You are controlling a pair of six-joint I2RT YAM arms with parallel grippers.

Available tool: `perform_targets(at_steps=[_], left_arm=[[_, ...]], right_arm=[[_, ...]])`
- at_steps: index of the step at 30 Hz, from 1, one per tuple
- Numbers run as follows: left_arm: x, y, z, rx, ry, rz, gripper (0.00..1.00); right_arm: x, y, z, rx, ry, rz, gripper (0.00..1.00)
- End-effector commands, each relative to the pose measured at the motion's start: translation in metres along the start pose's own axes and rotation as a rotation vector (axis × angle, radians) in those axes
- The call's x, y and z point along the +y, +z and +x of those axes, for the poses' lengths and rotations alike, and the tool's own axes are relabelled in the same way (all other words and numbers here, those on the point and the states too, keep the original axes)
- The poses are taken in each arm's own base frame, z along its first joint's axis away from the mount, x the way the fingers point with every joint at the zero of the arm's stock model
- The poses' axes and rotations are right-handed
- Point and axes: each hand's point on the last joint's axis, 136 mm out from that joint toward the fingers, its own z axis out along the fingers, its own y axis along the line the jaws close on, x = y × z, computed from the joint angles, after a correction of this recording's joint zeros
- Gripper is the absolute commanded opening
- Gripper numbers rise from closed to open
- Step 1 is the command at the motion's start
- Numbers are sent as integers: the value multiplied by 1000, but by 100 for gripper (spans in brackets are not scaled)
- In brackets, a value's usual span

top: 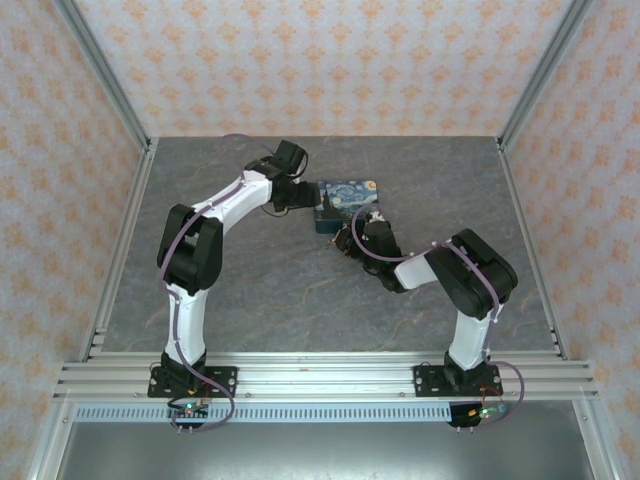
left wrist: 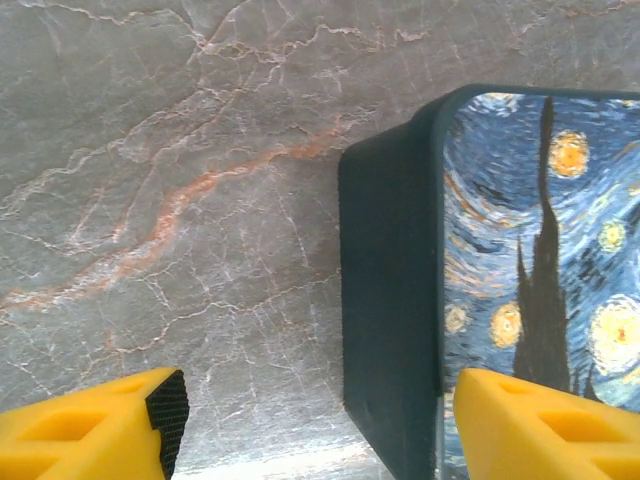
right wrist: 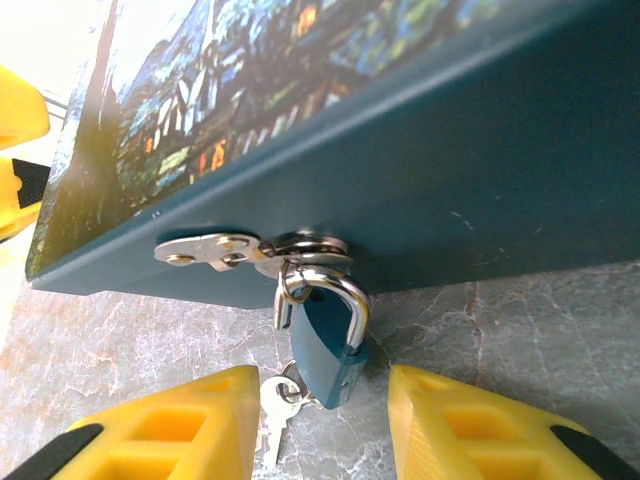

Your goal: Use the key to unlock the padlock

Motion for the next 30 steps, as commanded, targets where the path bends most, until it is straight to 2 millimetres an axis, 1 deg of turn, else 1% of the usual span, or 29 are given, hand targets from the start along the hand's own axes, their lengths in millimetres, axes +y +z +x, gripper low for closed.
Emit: perform_targets(at_steps=[1, 7, 12, 20, 25, 30], left_arm=[[-6, 2, -5, -11, 38, -15, 71], [-9, 19, 9, 27, 50, -30, 70], [-7, 27, 20, 45, 42, -31, 70], [-6, 30, 28, 60, 35, -25, 69], [-7, 32, 33, 72, 34, -23, 69], [-7, 32, 33, 73, 33, -18, 69]], right_arm=[[-18, 5, 26, 77, -9, 63, 38], [-17, 8, 28, 86, -17, 59, 38], [-17, 12, 31, 89, -28, 61, 38], [-22, 16, 30, 74, -30, 81, 35], [-31, 16, 27, 46, -23, 117, 30], [-32, 18, 23, 25, -9, 123, 27]])
